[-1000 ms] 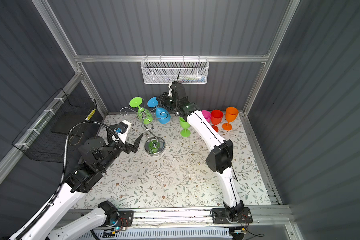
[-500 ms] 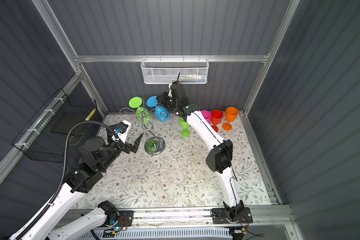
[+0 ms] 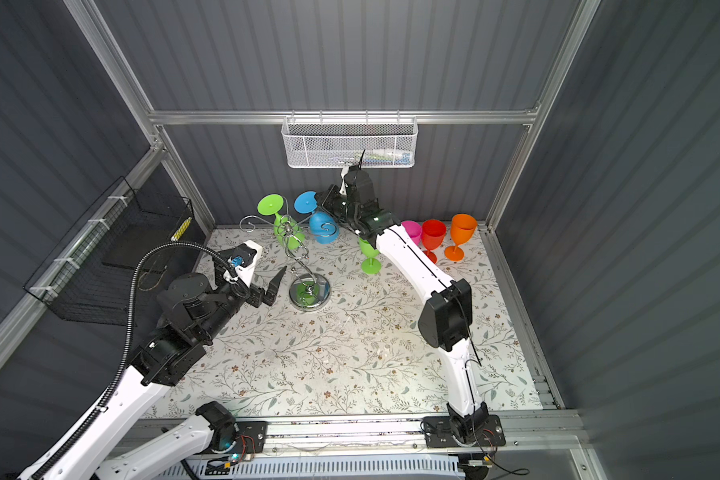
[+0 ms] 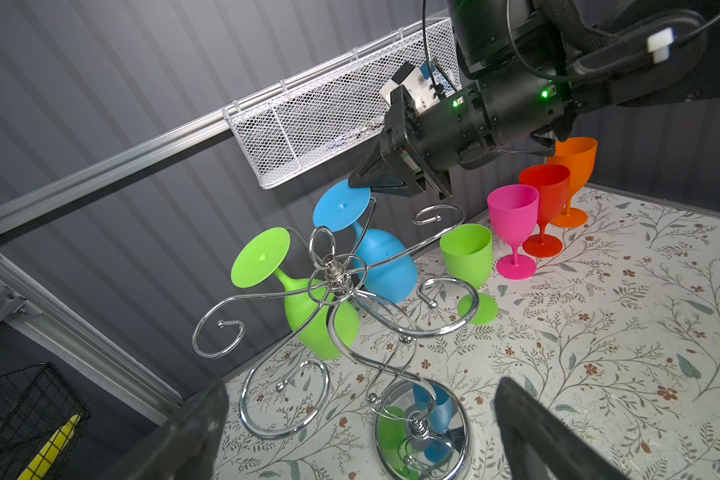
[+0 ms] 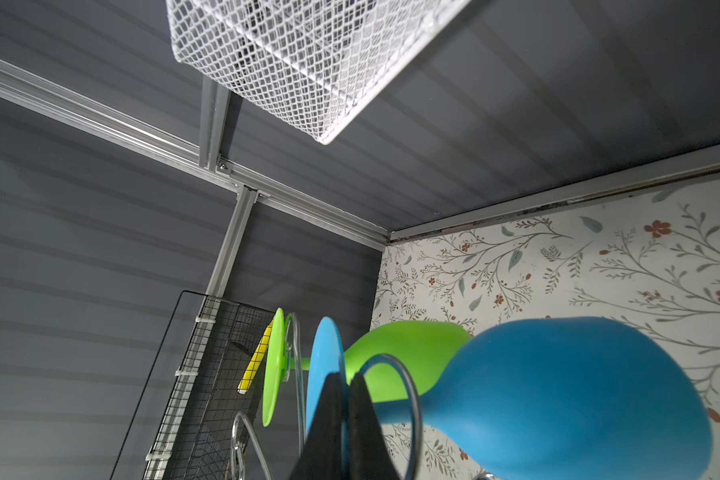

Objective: Take the wine glass off the wine glass rack
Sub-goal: 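Close the right gripper on the foot of the blue glass, then lift the blue glass up off the rack hook with the right gripper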

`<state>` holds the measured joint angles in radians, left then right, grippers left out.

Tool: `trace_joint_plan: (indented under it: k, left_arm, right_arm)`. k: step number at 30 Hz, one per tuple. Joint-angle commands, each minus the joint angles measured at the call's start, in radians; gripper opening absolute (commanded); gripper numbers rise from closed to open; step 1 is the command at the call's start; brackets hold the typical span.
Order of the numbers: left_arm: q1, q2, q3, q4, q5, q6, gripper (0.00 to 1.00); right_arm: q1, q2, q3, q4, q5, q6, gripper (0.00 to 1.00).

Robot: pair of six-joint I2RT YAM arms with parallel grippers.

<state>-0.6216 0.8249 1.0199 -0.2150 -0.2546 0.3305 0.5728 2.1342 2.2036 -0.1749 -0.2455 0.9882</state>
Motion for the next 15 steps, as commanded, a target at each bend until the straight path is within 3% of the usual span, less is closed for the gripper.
trace_joint_plan:
  k: [1,15]
  left_arm:
    - [0.006,-0.001,-0.011,0.022,-0.001,0.004,1.0]
    - [0.006,0.001,-0.01,0.021,0.003,0.005,1.0]
  right_arm:
    - [-0.011,-0.052,-0.027,0.071,0.033,0.009,0.0]
    - [-0.026,-0.144,-0.152,0.098,0.045,-0.009,0.0]
